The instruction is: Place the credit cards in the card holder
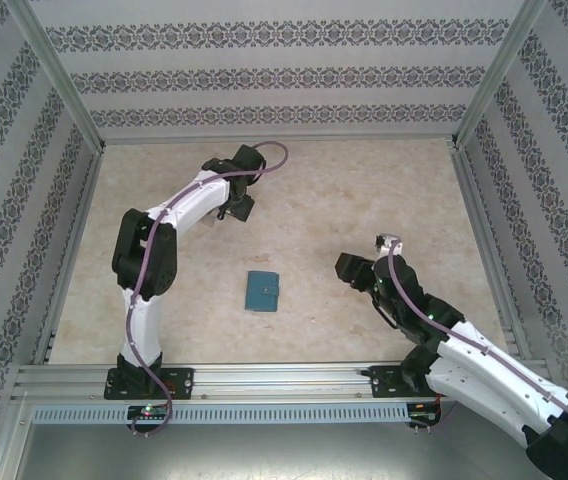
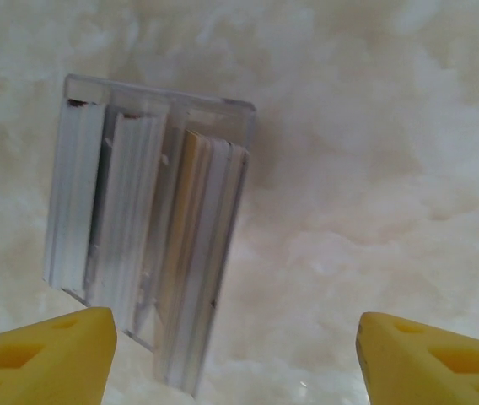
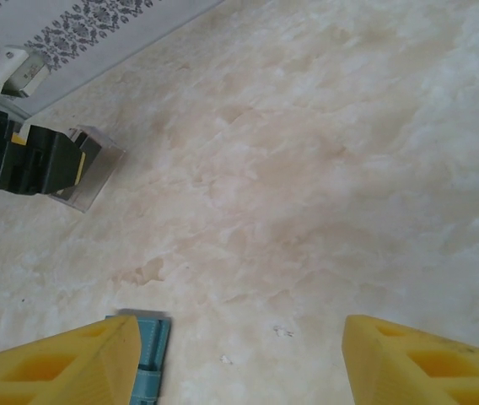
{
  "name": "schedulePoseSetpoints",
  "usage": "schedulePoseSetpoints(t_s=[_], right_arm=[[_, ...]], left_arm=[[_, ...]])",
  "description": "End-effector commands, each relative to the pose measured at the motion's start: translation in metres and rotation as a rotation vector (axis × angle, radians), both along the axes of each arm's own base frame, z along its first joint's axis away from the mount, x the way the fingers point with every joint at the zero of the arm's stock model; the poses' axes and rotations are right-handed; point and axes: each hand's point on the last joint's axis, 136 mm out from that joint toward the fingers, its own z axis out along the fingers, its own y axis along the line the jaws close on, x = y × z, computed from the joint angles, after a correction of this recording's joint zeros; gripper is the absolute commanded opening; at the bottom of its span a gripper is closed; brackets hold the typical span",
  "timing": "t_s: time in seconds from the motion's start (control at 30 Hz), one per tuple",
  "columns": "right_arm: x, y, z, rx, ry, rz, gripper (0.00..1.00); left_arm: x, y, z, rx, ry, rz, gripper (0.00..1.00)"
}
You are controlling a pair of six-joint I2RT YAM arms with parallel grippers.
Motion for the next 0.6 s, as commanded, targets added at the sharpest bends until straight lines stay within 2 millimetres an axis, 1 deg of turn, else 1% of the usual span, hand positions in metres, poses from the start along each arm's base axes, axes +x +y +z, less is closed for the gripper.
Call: schedulePoseSetpoints(t_s=[0.0, 0.07, 0.13, 0.2, 0.23, 0.3, 0.43, 0.47, 0.5, 0.57], right_arm=[[-0.006, -0.015, -0.018, 0.017, 0.038, -0.072, 0.64], [-0.008, -0.015, -0.016, 0.027, 0.026, -0.062, 0.63], [-0.009, -0.02, -0.014, 0.017, 0.017, -0.074, 0.62], [-0.008, -0.023, -0.011, 0.021, 0.005, -0.091, 0.62], [-0.007, -0.022, -0.007, 0.023, -0.002, -0.088, 0.62], [-0.006, -0.021, 0.0, 0.016, -0.015, -0.076, 0.61], [-0.003, -0.022, -0.004, 0.021, -0.003, -0.101, 0.62], [-0.002, -0.021, -0.005, 0.031, 0.001, -0.103, 0.62], [-0.002, -0.019, -0.005, 0.037, 0.006, -0.097, 0.61], [-0.002, -0.017, -0.005, 0.03, 0.016, -0.087, 0.61]], left_arm=[[0.01, 0.019, 0.005, 0.109, 0.017, -0.028, 0.72], [0.017, 0.016, -0.004, 0.103, 0.031, -0.041, 0.66], [0.022, 0.014, -0.014, 0.102, 0.048, -0.044, 0.56], [0.02, 0.012, -0.023, 0.095, 0.089, -0.042, 0.48], [0.018, 0.01, -0.025, 0.09, 0.099, -0.037, 0.45], [0.017, 0.009, -0.03, 0.075, 0.107, -0.035, 0.44], [0.01, 0.006, -0.032, 0.058, 0.127, -0.033, 0.36], [0.009, 0.003, -0.033, 0.045, 0.128, -0.039, 0.34], [0.007, 0.0, -0.035, 0.033, 0.132, -0.045, 0.29], [0.006, -0.01, -0.035, 0.025, 0.128, -0.069, 0.24]])
